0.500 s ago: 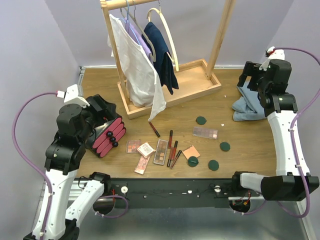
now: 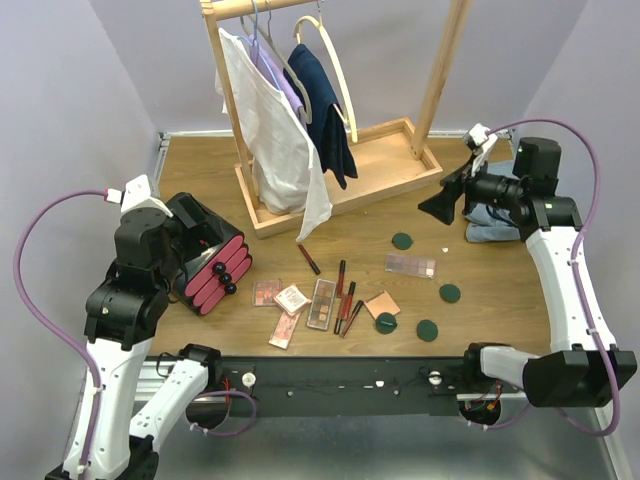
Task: Organize the makeup
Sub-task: Open the drawer in the storage box, then pick up the makeup tool from the center of the board.
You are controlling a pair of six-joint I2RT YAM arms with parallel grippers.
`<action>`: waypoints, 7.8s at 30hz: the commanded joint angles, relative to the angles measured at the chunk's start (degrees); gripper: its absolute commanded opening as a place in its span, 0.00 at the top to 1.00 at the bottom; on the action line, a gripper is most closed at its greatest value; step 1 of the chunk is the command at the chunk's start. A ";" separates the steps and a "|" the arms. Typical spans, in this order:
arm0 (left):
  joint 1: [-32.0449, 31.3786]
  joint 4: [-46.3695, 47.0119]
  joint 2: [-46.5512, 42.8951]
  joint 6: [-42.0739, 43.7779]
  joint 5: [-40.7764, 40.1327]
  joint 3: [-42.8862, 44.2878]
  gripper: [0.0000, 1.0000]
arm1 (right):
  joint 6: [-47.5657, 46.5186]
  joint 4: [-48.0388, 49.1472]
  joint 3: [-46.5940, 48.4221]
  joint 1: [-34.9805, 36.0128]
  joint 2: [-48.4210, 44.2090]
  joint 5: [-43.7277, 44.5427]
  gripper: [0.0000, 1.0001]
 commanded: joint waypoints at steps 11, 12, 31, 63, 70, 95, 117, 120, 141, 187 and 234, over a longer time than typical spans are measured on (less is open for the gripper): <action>0.41 -9.64 -0.82 -9.73 2.34 -3.69 0.07 | -3.69 4.51 -9.62 26.52 4.81 -5.31 0.00; 0.41 -9.82 -1.18 -9.73 2.25 -3.60 0.07 | -3.77 5.39 -9.35 28.98 6.47 -3.64 0.00; 0.41 -16.86 -12.51 -13.86 -2.05 -2.72 0.06 | 19.32 22.27 10.15 63.37 30.90 30.28 0.00; 0.41 -18.44 -18.93 -14.65 -7.24 -0.52 0.06 | 50.63 29.48 25.37 66.45 49.37 33.90 0.30; 0.41 -19.23 -19.90 -15.35 -7.15 -0.61 0.06 | 50.02 29.39 28.70 66.45 52.80 36.62 0.33; 0.41 -15.72 -20.78 -15.80 -5.05 -9.65 0.05 | 43.60 29.83 14.92 66.45 41.91 36.72 0.77; 0.41 -6.93 -14.81 -8.07 6.20 -8.26 0.06 | 25.26 26.32 11.84 63.64 32.68 30.41 0.02; 0.41 -5.17 -12.01 -5.52 10.41 -7.12 0.06 | 18.50 24.30 8.85 61.27 28.64 20.86 0.02; -16.97 0.90 3.73 -5.06 18.18 -0.96 0.22 | 2.02 9.35 -13.03 22.98 11.67 9.44 0.02; -34.40 22.68 6.55 -17.02 3.47 -15.98 0.14 | 1.17 3.22 -9.61 15.74 26.09 9.37 0.99; -37.83 37.65 22.75 -15.19 13.71 -16.61 1.00 | -9.22 -6.91 -9.17 23.03 22.22 -30.18 0.34</action>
